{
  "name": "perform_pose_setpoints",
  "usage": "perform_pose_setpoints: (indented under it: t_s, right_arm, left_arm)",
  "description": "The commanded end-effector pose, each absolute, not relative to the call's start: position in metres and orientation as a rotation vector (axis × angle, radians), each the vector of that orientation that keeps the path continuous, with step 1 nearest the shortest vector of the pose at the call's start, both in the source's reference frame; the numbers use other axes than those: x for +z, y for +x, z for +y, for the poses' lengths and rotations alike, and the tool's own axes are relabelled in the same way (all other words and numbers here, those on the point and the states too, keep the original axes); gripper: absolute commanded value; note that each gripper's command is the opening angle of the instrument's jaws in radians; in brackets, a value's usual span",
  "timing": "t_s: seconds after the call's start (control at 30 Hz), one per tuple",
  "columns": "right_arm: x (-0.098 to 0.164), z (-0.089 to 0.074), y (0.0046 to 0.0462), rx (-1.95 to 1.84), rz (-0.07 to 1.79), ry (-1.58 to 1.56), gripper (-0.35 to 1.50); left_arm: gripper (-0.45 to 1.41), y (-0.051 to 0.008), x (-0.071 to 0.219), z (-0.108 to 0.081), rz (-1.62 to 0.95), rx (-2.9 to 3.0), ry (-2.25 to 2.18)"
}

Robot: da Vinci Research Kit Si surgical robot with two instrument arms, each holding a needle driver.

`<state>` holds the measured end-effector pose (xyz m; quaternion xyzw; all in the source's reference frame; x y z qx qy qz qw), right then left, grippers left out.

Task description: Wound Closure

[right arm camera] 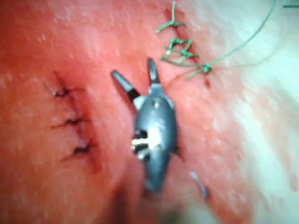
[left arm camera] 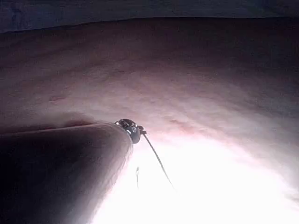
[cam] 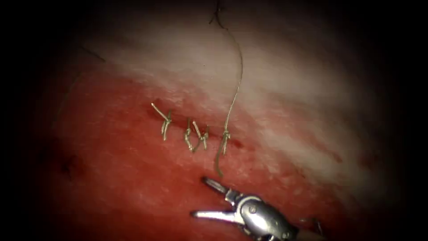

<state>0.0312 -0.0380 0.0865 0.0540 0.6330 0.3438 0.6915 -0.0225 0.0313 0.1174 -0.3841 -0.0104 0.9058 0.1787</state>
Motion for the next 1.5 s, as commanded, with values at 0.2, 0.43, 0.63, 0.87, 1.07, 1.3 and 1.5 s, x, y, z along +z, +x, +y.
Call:
perform_pose_setpoints:
  t_s: [0.2, 0.43, 0.63, 0.87, 1.07, 1.3, 1.5]
  right_arm:
    - [0.086, -0.036, 0.0281, 0.783, 1.389, 0.148, 1.33]
    - [0.086, -0.031, 0.0258, 0.918, 1.355, 0.192, 1.33]
    - [0.087, -0.029, 0.0245, 1.007, 1.322, 0.212, 1.28]
    - [0.09, -0.027, 0.0254, 1.076, 1.295, 0.242, 1.3]
    - [0.092, -0.026, 0.028, 1.116, 1.274, 0.266, 1.45]
    - [0.093, -0.025, 0.0306, 1.112, 1.278, 0.27, 1.46]
    - [0.094, -0.025, 0.0319, 1.104, 1.243, 0.286, 1.45]
  left_arm:
    - [-0.45, -0.0206, 0.11, 0.028, -0.073, 2.482, -1.212]
    - [-0.45, -0.021, 0.104, 0.026, -0.103, 2.438, -1.288]
    - [-0.45, -0.0211, 0.1, 0.025, -0.114, 2.381, -1.332]
    - [-0.45, -0.0214, 0.096, 0.024, -0.125, 2.359, -1.364]
    - [-0.45, -0.0218, 0.094, 0.024, -0.135, 2.342, -1.387]
    - [-0.45, -0.0221, 0.093, 0.024, -0.131, 2.346, -1.4]
    - [-0.45, -0.0224, 0.093, 0.023, -0.133, 2.345, -1.406]
